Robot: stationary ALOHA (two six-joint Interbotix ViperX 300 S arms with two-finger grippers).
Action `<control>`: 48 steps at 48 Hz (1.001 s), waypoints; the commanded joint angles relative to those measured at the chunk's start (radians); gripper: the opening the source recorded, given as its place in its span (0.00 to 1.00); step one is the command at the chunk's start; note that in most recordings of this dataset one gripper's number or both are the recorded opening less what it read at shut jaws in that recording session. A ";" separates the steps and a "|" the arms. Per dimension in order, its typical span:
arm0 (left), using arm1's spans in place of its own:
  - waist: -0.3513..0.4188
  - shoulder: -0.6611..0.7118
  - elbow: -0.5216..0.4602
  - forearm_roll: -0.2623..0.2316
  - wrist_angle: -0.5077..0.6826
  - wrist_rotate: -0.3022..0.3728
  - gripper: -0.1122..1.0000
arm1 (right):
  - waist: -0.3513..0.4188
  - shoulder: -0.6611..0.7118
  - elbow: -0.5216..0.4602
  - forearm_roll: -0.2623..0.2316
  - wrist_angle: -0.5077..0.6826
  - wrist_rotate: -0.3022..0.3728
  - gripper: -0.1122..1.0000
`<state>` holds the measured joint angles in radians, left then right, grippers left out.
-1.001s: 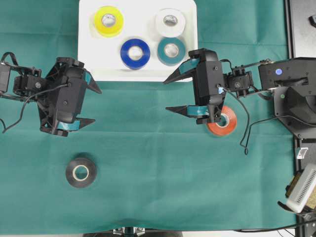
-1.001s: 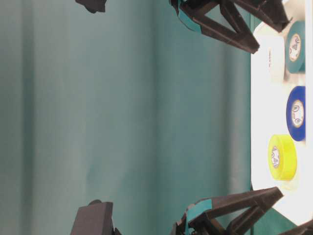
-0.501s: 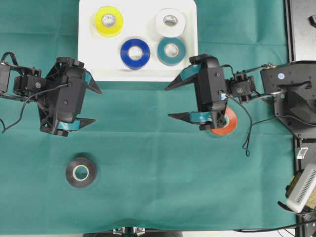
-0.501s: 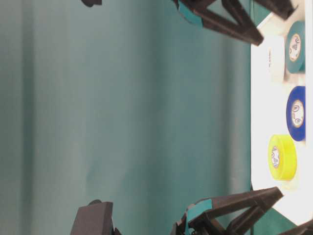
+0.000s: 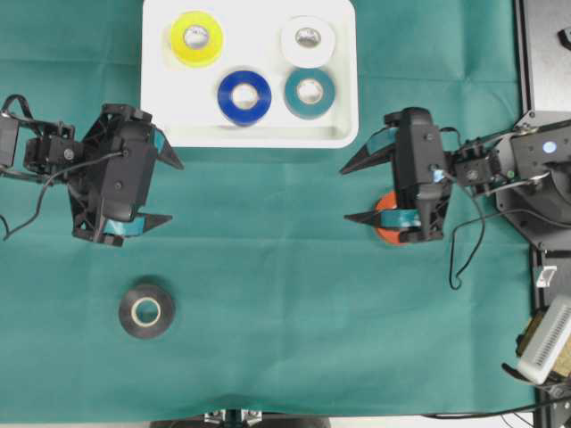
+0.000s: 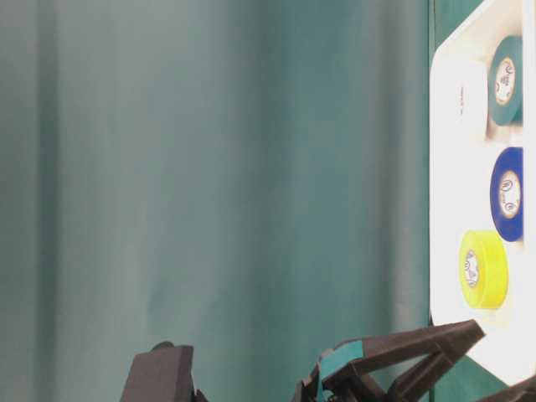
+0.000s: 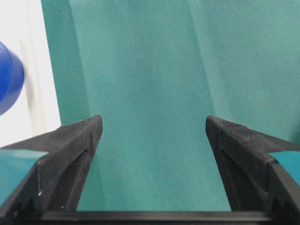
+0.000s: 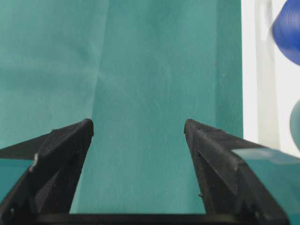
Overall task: Put the tape alternately from left to right into the white case.
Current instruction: 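Move the right gripper over the red roll and grasp it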
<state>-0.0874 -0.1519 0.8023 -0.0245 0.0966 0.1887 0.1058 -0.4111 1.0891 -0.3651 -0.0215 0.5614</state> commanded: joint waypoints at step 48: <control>0.011 -0.009 -0.009 -0.002 -0.011 0.000 0.72 | 0.046 -0.084 0.156 -0.002 0.097 0.002 0.83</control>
<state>-0.0813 -0.1519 0.8053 -0.0245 0.0966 0.1887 0.1488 -0.4985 1.2548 -0.3636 0.0798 0.5630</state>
